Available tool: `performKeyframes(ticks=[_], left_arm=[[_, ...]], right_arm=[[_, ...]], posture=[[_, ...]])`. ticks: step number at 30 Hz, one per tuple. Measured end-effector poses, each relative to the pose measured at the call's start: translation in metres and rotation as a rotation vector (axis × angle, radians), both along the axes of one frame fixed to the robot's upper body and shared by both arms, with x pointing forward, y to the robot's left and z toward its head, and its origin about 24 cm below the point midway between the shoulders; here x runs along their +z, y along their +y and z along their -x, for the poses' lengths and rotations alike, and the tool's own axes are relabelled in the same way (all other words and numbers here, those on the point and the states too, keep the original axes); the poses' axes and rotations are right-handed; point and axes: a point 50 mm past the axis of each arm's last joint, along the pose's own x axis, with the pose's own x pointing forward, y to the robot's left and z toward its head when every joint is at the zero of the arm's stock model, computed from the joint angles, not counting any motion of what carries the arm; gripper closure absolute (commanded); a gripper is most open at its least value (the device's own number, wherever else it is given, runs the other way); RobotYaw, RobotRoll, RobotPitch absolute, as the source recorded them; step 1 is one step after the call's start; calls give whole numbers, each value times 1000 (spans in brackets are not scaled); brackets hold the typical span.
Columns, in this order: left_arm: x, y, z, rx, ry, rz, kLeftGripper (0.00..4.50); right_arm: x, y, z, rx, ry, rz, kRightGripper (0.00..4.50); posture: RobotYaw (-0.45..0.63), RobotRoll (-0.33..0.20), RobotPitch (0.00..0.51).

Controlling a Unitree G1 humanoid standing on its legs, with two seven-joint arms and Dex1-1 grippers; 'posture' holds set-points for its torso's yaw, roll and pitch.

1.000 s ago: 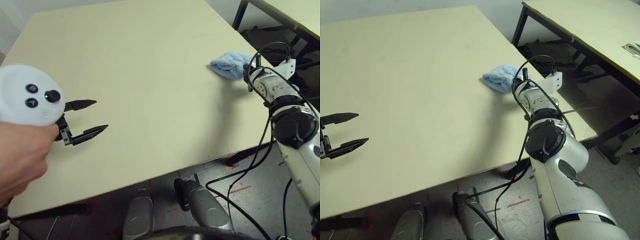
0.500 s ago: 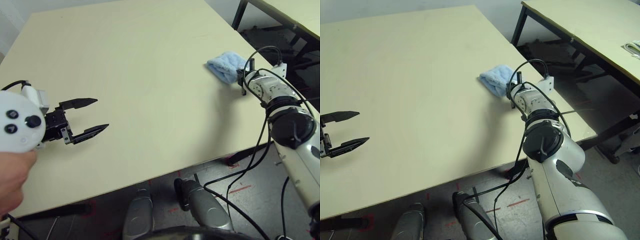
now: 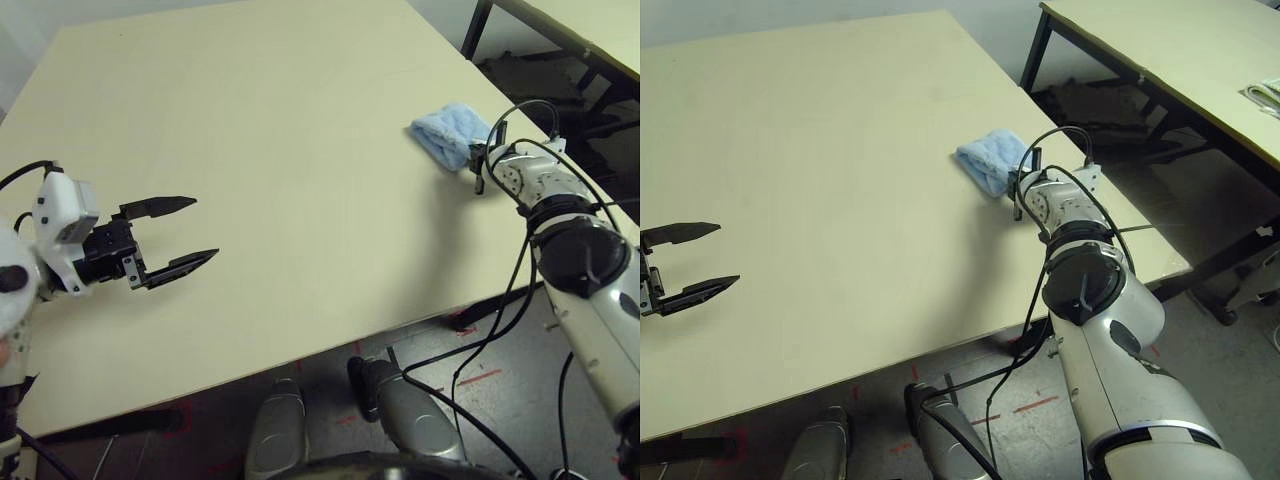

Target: Fold the towel and set it aside.

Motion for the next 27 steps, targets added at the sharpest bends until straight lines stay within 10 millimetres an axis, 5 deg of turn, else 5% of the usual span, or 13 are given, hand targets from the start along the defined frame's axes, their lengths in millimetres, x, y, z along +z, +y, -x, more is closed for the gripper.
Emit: performKeyframes(ticks=[2,6,12,21,27], left_arm=[[0,-1,-1,-4,1,1,1434],[0,0,-3,-1,1,7,74],[-1,1,-3,5,6,10,0],[-2,3,-3,12,7,11,0],[-2,3,-5,11,4,9,0]], right_arm=[[-1,4,0,32,15,-4,3717],[-3,13,2,118,61,2,2216],[10,11,6,235,96,49,70],[22,15,23,500,224,85,26],[38,52,35,783,58,91,26]], posture=[[-103,0,155],[-97,0,155],[-100,0,154],[-120,0,147],[-121,0,140]])
